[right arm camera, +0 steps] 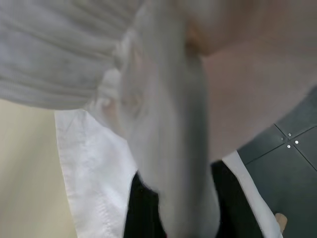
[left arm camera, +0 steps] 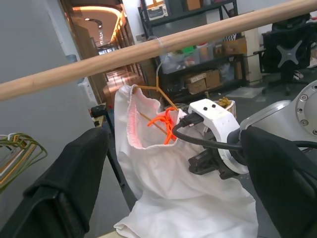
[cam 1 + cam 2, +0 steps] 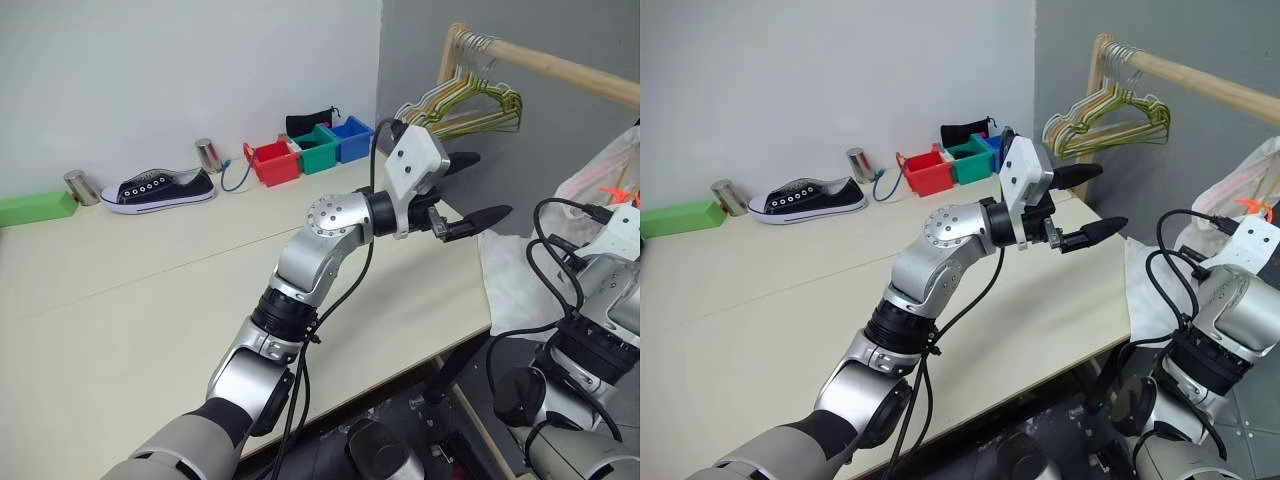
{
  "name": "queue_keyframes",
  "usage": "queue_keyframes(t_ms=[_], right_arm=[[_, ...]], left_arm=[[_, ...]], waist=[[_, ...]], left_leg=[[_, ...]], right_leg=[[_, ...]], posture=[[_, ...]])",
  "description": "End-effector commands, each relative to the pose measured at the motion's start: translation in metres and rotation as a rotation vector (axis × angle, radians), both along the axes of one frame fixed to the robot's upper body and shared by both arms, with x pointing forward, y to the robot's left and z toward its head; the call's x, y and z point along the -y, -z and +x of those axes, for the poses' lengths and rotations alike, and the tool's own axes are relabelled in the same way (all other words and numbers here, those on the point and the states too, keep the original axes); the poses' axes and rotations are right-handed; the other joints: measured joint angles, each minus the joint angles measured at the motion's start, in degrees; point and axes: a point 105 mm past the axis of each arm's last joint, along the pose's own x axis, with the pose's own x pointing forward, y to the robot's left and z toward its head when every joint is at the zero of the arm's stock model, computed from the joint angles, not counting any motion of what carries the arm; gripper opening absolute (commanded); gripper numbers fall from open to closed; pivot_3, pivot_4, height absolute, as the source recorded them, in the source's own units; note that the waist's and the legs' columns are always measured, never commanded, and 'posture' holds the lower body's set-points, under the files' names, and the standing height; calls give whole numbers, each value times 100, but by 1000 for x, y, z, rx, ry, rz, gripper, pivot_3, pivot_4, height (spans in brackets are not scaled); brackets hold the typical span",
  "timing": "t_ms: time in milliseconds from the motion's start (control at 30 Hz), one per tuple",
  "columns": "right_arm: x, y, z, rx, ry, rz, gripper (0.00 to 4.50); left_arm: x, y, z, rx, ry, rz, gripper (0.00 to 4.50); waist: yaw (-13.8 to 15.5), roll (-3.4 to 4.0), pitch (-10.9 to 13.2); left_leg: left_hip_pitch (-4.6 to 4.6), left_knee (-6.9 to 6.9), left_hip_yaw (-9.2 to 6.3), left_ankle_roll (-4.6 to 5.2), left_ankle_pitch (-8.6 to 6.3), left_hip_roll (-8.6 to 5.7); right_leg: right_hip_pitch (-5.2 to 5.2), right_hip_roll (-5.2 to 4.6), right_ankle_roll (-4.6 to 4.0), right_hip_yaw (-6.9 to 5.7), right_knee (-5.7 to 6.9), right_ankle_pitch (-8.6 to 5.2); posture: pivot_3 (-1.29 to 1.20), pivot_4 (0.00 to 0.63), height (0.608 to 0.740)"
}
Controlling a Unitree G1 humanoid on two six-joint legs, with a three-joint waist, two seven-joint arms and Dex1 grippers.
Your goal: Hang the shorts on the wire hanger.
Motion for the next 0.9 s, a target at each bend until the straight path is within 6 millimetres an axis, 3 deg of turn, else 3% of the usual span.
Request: queue_keyframes(t_ms=[33, 267, 500, 700, 800, 900], right_arm=[[0, -26, 5, 59, -30, -145, 1487], [1, -36, 2, 44, -45, -326, 3189], [-4, -58, -15, 71, -27, -467, 4466], [-34, -96, -32, 173, -88, -595, 4466], [-62, -119, -24, 271, -178, -653, 4466], [-90, -124, -10, 344, -289, -656, 4466]], left_arm=[[-3, -12, -4, 45, -8, -24, 4500], [-6, -6, -4, 45, -11, 2, 4500], [-8, -4, -3, 42, -5, 12, 4500], [-24, 5, 4, 13, -34, 35, 4500], [-44, 9, 19, -32, -129, 33, 4500], [-69, 16, 35, -85, -257, 20, 4500]], waist=[[1, 0, 0], [9, 1, -1], [20, 3, -2], [-25, 2, -2], [-82, 1, -1], [-78, 0, -1]], left_leg=[[0, 0, 0, 0, 0, 0], [6, -2, -4, -1, 0, 1], [-4, -6, -10, -2, -1, -4], [-3, -6, -13, -5, -3, -2], [-1, -6, -10, -6, -3, 0], [0, -7, -15, -6, -4, 5]], right_leg=[[0, 0, 0, 0, 0, 0], [13, 0, 1, -3, -19, 0], [24, 0, 14, 0, -53, 8], [22, 1, 13, -2, -54, 7], [21, 0, 13, 0, -56, 7], [23, 2, 13, -8, -57, 7]], posture=[[-487, 31, 740], [-489, 26, 740], [-520, 21, 740], [-532, 30, 740], [-522, 35, 740], [-495, 38, 740]])
